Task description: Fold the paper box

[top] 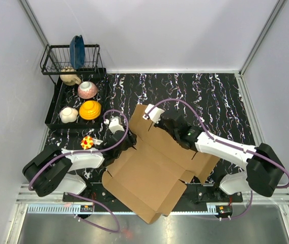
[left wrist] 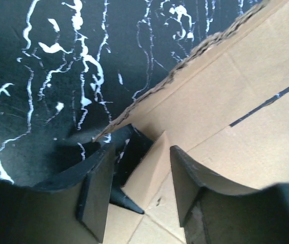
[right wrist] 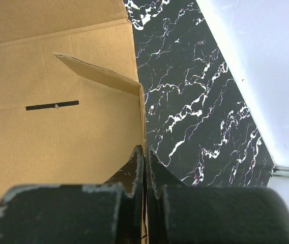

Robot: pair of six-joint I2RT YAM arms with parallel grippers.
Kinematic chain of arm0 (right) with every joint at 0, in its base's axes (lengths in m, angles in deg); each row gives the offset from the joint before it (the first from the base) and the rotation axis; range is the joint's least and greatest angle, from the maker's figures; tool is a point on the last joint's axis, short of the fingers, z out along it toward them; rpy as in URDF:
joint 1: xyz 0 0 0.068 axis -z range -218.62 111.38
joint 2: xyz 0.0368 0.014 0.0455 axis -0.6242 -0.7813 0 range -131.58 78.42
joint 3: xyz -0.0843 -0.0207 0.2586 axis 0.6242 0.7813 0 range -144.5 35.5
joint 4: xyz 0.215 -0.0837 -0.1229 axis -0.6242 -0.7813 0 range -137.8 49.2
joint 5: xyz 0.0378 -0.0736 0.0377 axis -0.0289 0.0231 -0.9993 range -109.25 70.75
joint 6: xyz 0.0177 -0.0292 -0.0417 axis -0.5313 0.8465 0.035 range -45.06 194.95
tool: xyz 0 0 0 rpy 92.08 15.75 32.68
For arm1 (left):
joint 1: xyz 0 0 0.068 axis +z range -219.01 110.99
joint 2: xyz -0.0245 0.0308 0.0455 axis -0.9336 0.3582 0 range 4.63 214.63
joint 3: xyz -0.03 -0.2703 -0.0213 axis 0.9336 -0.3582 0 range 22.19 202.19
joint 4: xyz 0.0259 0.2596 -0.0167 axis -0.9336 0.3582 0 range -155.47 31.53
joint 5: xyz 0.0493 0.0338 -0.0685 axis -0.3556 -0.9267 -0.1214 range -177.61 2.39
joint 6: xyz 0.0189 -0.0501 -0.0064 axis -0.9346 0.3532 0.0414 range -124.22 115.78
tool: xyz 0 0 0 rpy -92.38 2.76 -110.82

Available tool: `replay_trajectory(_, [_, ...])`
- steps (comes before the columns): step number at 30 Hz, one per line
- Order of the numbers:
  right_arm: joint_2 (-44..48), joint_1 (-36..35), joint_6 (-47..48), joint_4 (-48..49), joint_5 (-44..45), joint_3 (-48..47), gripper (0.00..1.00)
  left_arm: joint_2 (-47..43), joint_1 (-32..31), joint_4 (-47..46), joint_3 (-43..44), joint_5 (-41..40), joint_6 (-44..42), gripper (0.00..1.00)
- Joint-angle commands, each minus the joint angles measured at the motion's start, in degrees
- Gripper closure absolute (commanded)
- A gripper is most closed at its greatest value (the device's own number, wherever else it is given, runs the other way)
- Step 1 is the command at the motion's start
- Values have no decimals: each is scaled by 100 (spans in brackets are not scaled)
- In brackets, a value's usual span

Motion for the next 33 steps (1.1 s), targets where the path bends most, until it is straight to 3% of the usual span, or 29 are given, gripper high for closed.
replay_trajectory(1, [85,-75,-126,41,-95,-208,100,60,-27,-637,153,222,49,56])
replay_trajectory(3, [76,-75,-126,50,-86,-208,100,51,-45,-777,127,354,-82,63])
replay_trajectory(4, [67,-75,-126,50,-78,-208,100,25,-62,-856,92,372,-127,72])
replay_trajectory(9, [50,-75,-117,58,-34,-217,100,-134,-343,-1488,-189,513,-670,91])
replay_trajectory(14, [50,-75,-91,32,19,-261,100,-107,-983,-1973,-313,391,-1207,95])
replay_trajectory(20, [58,-110,-65,32,37,-261,100,314,-1827,-1719,-49,-109,-1884,93])
replay_trajectory(23, [67,-137,-56,-133,46,-235,100,368,-2092,-1596,-92,-679,-1938,80])
replay_trajectory(24, [67,-137,-47,-152,46,-243,100,150,-2119,-1456,-110,-865,-1885,72])
replay_trajectory(25, [85,-154,-47,-144,46,-235,100,-35,-2119,-1341,-128,-1041,-1850,53])
replay_trajectory(27, [93,-163,-21,-170,72,-261,100,-674,-2119,-939,-93,-1595,-1849,40])
replay_trajectory(29, [128,-181,23,-188,98,-252,100,-1325,-2119,-761,-32,-2094,-2076,30])
replay_trajectory(33, [181,-181,32,-170,116,-200,100,-2198,-1856,-410,30,-2703,-2044,24])
